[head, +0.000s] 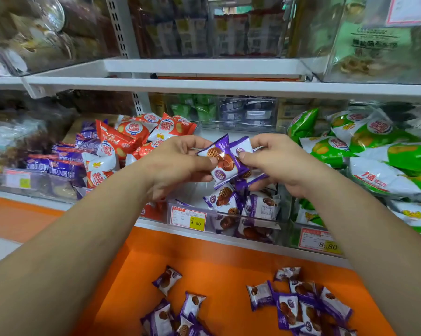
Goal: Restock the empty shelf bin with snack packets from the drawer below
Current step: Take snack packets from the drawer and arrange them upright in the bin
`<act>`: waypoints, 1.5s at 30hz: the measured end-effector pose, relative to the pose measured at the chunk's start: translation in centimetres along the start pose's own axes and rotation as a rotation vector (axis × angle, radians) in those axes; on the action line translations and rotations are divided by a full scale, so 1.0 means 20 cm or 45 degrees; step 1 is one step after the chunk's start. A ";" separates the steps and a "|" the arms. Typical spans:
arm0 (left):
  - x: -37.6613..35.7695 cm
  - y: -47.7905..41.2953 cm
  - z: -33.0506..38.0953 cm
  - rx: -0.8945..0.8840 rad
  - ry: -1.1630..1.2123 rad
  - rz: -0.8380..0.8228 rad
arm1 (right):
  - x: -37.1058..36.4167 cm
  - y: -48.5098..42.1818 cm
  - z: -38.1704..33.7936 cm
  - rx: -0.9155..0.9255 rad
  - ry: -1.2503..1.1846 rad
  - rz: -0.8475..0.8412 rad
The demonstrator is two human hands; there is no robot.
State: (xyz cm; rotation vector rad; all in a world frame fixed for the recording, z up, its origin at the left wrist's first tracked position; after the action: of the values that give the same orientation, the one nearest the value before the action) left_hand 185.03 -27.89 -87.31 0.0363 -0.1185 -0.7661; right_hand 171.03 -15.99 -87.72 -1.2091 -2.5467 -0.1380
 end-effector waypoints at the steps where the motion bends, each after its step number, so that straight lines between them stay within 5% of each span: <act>1: 0.00 0.00 0.00 0.006 0.008 0.005 | 0.01 0.00 0.00 0.009 0.001 -0.007; 7: 0.01 -0.03 0.03 -0.070 -0.054 0.059 | 0.06 -0.03 0.01 0.063 0.051 0.120; 12: -0.04 -0.10 -0.06 -0.354 -0.904 -0.084 | 0.07 -0.06 0.00 0.169 0.114 0.219; 16: -0.09 -0.19 -0.18 -0.448 -1.157 -0.031 | 0.05 -0.06 0.05 0.188 0.246 0.180; 22: -0.14 -0.22 -0.21 -0.450 -1.036 -0.113 | 0.03 -0.08 0.03 0.415 0.431 0.200; 36: -0.09 -0.28 -0.22 -0.449 -1.108 -0.069 | -0.01 -0.12 0.04 0.461 0.505 0.207; 45: -0.13 -0.28 -0.32 -0.221 -0.973 -0.111 | 0.00 -0.12 0.07 0.420 0.426 0.213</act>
State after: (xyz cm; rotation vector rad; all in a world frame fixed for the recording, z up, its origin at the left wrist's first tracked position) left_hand 180.01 -30.22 -94.34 -0.4228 -0.7788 -0.8425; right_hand 168.95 -17.22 -88.85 -1.1510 -2.0737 0.1064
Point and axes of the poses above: each hand's wrist, its own y-axis away from the middle knuckle, its own x-axis out of the back of the hand, z = x × y, the point moved 7 cm from there along -y, towards the middle knuckle, and after that the axes turned 13 degrees about z, right-handed, at the moved point
